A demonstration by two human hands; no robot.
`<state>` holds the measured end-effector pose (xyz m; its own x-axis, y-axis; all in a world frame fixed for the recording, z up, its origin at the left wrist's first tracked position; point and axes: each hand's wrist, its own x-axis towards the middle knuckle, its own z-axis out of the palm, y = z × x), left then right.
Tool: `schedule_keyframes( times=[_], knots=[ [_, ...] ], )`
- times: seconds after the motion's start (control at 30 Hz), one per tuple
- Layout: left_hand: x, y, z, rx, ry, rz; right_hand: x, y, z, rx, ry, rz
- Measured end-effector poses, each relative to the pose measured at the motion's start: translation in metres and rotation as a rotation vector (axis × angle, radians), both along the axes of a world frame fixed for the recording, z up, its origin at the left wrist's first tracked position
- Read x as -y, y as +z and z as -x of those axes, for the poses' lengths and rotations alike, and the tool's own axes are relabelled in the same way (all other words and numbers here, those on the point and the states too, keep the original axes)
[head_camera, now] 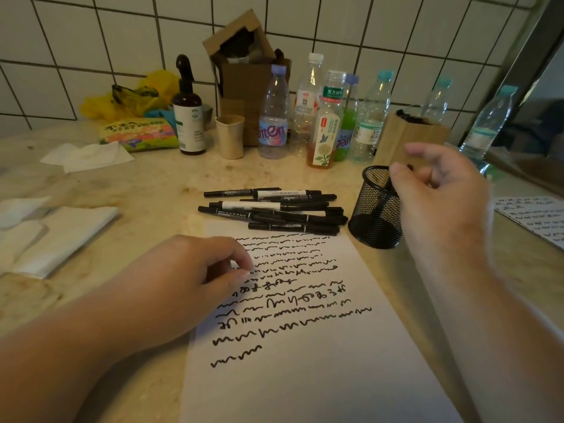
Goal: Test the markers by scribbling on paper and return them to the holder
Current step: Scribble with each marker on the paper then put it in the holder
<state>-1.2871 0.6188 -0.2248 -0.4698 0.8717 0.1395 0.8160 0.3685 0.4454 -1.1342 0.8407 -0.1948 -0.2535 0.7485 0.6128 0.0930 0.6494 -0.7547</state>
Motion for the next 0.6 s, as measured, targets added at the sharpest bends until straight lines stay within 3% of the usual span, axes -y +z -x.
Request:
schedule_keyframes(
  times=[0.1,0.17,0.37,0.6],
  knots=[
    [0.000,-0.001,0.000,0.003,-0.003,-0.002,0.008,-0.003,0.000,0.019,0.106,-0.105],
    [-0.001,-0.001,-0.001,0.004,0.006,-0.008,0.014,-0.008,0.003,0.132,0.223,-0.171],
    [-0.001,0.002,-0.001,-0.031,0.028,0.009,0.018,-0.030,0.018,0.874,0.351,-0.312],
    [-0.001,0.001,-0.001,-0.038,0.022,-0.001,0.017,-0.034,0.025,1.006,0.305,-0.257]
  ],
)
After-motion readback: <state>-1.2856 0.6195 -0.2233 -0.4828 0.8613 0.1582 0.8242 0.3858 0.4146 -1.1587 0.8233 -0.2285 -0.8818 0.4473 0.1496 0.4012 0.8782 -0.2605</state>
